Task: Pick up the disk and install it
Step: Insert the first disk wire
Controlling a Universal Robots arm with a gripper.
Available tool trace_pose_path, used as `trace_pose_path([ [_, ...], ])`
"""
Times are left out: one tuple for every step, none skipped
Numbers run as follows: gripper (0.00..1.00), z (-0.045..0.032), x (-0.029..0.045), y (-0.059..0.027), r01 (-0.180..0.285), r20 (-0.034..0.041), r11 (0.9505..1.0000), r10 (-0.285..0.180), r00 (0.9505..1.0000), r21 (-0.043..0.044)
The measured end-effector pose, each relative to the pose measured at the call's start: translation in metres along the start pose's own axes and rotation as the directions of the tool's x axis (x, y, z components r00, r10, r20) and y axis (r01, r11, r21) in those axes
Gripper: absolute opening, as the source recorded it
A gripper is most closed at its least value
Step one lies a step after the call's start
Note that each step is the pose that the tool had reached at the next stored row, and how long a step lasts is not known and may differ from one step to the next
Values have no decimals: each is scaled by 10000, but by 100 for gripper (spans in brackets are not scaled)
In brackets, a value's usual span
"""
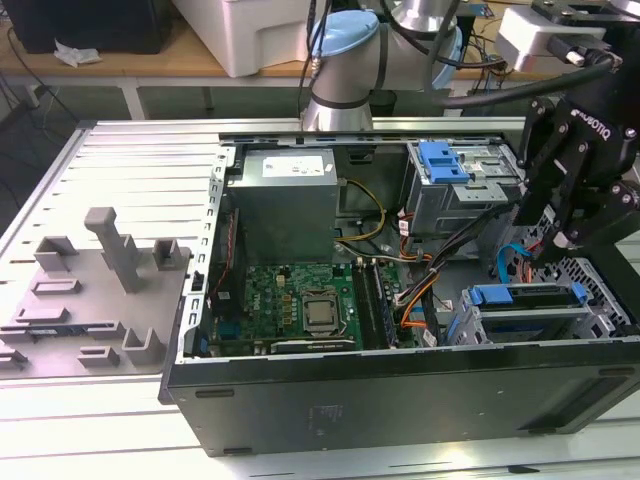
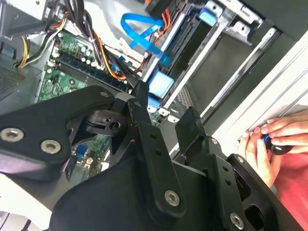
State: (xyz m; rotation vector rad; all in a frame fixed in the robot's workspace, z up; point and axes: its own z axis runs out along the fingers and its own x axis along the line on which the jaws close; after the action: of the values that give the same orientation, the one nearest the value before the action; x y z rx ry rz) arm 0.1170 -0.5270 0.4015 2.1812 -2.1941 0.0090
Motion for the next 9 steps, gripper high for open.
trace_pose_path([
  [51, 0, -5, -23, -24, -9, 10000, 24, 10000, -1],
  [51, 0, -12, -53, -65, -22, 10000, 65, 10000, -3],
  [51, -1, -16, -71, -97, -30, 10000, 97, 9999, -4],
  [51, -1, -20, -87, -145, -34, 9999, 145, 9999, -5],
  [51, 0, -22, -96, -202, -33, 9998, 202, 9998, -7],
  [51, 4, -25, -106, -351, -29, 9994, 351, 9994, -13],
  [51, 10, -26, -111, -573, -22, 9984, 573, 9984, -22],
  [51, 15, -27, -115, -768, -17, 9970, 768, 9970, -30],
  [51, 18, -27, -117, -902, -14, 9959, 902, 9959, -35],
])
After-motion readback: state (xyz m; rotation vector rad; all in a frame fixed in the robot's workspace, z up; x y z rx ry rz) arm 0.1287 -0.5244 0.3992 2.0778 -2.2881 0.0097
